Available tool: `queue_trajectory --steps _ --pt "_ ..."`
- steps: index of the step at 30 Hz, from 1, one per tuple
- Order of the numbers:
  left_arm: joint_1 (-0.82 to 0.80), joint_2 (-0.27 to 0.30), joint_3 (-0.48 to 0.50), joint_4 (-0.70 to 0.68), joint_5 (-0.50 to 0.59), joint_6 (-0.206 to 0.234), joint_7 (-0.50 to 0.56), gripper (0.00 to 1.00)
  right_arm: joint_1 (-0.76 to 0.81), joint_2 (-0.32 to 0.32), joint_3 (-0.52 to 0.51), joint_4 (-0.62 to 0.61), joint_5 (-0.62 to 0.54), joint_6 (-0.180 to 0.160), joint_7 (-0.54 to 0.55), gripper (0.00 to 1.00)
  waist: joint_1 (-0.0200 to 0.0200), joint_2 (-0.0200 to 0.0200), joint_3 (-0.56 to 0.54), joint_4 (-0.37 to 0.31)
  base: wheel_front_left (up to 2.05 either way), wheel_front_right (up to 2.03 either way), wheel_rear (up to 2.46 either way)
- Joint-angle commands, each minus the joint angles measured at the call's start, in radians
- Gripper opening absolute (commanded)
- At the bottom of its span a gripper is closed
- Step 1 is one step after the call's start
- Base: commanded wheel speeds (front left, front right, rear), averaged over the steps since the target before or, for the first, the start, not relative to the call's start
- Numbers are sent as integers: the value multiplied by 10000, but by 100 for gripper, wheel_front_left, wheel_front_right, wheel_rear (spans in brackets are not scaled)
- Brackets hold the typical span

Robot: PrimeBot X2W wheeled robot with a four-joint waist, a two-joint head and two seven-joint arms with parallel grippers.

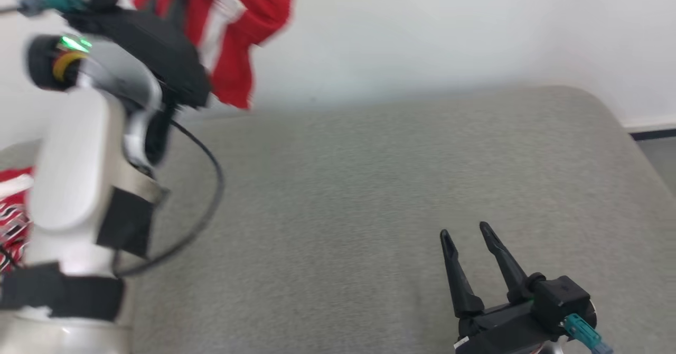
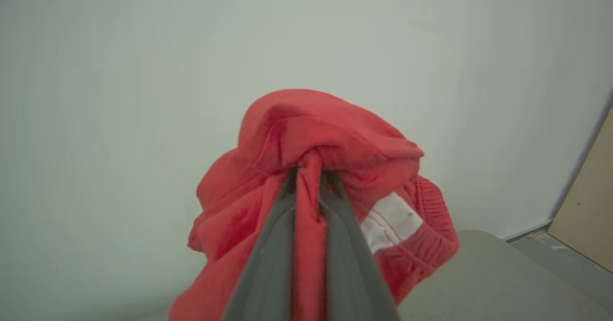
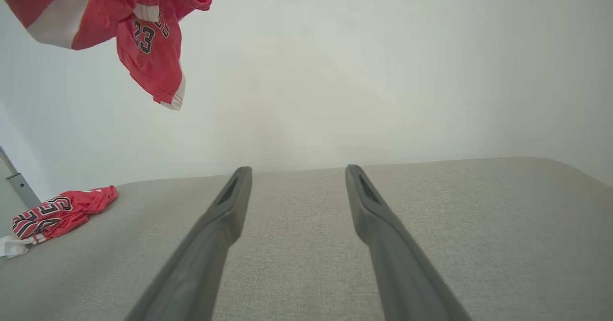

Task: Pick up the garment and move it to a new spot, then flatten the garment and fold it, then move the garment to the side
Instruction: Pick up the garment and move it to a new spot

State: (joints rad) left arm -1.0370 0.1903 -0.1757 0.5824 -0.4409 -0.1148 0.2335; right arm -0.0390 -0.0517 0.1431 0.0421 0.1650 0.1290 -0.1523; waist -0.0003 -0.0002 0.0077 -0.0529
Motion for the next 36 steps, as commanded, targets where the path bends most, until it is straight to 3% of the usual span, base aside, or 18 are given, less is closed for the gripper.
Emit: queue_trajectory --steps 1,8,17,18,19,20,26,30,36 --pt "535 -250 -166 -470 -158 -60 12 0 154 23 -82 -114 -116 34 71 100 3 2 -566 -1302 0 0 0" --pt "2745 -1088 -863 -1491 -659 110 131 0 400 24 -174 -463 -154 34 315 100 3 2 -328 -2202 0 0 0" --pt "4437 -1384 -2102 187 -1162 597 -901 0 370 27 120 -530 30 34 389 100 3 2 105 -2678 0 0 0" --pt "4504 -1387 -2298 449 -1270 641 -1025 9 336 26 178 -517 52 34 373 100 3 2 119 -2687 0 0 0" --pt "4581 -1399 -2557 663 -1464 654 -1167 42 314 27 219 -501 95 34 356 100 3 2 129 -2679 0 0 0" --pt "4603 -1398 -2757 872 -1637 744 -1242 100 307 24 241 -472 106 34 340 100 3 2 133 -2657 0 0 0" --pt "4633 -1393 -3942 1367 -2869 1152 -605 100 363 26 38 -371 110 34 278 100 3 2 96 -2075 0 0 0" --pt "4928 -1327 -4072 736 -2732 1358 -1047 100 527 22 -270 -395 35 34 260 100 3 2 30 -1455 0 0 0" --pt "5853 -770 -3807 -836 -2554 1782 -2007 100 693 22 -726 -459 41 34 227 100 3 2 -113 -681 0 0 0"
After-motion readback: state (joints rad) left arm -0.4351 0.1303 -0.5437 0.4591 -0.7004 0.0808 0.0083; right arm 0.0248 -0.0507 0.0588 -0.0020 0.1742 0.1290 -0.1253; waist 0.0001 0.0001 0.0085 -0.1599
